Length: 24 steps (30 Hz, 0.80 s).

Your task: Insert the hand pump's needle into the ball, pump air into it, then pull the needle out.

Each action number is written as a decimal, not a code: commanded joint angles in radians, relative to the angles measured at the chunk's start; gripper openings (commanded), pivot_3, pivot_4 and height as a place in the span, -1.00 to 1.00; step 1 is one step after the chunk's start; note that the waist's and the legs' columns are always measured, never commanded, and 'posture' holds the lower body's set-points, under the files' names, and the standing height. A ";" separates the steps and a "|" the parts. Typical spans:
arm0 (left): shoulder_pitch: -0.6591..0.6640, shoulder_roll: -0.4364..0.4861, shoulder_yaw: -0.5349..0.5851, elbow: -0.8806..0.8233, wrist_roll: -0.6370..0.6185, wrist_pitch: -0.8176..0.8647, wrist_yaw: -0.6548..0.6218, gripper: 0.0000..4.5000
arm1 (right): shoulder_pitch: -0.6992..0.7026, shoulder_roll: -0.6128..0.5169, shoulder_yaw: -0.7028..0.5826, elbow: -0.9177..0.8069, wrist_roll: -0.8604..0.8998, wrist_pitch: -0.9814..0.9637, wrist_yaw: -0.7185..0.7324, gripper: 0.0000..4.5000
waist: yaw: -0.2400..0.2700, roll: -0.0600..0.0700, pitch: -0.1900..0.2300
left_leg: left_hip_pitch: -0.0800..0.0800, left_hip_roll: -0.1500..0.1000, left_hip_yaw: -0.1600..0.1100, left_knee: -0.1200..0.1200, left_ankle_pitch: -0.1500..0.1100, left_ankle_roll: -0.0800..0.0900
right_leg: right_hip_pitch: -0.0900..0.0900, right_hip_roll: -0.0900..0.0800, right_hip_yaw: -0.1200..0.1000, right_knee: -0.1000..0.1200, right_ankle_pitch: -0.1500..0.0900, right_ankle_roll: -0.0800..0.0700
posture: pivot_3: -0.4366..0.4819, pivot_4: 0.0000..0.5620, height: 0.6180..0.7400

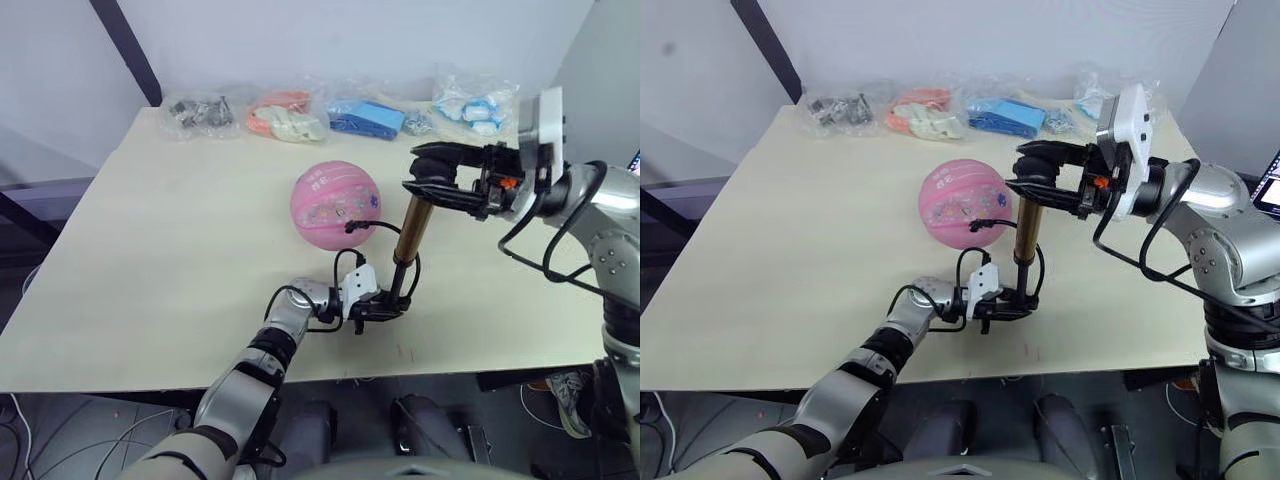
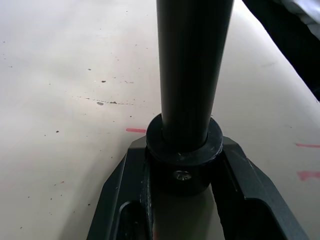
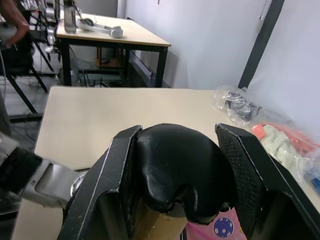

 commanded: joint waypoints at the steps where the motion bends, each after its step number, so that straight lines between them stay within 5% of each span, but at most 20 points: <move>1: 0.032 0.015 -0.023 0.066 0.041 0.038 0.011 -0.52 | 0.116 0.041 0.095 0.026 -0.096 -0.074 -0.012 -0.14 | -0.001 0.000 -0.001 | 0.001 0.000 0.000 0.000 0.000 0.000 | 0.001 0.000 0.000 0.000 0.000 0.000 | -0.05 -0.47 1.00; 15: 0.032 0.013 -0.017 0.066 0.040 0.039 0.015 -0.52 | 0.320 0.115 0.232 0.161 -0.316 -0.283 -0.018 -0.14 | -0.003 -0.001 -0.003 | 0.006 0.001 0.000 0.000 0.000 0.000 | 0.006 0.001 -0.001 0.000 0.000 0.000 | -0.05 -0.47 1.00; 24: 0.036 0.016 -0.016 0.067 0.039 0.036 0.011 -0.52 | 0.073 0.033 -0.001 -0.010 -0.002 -0.068 0.013 -0.14 | -0.002 0.002 0.004 | 0.010 0.001 0.000 -0.001 0.000 0.000 | 0.010 0.000 -0.001 -0.002 0.000 0.000 | -0.05 -0.47 1.00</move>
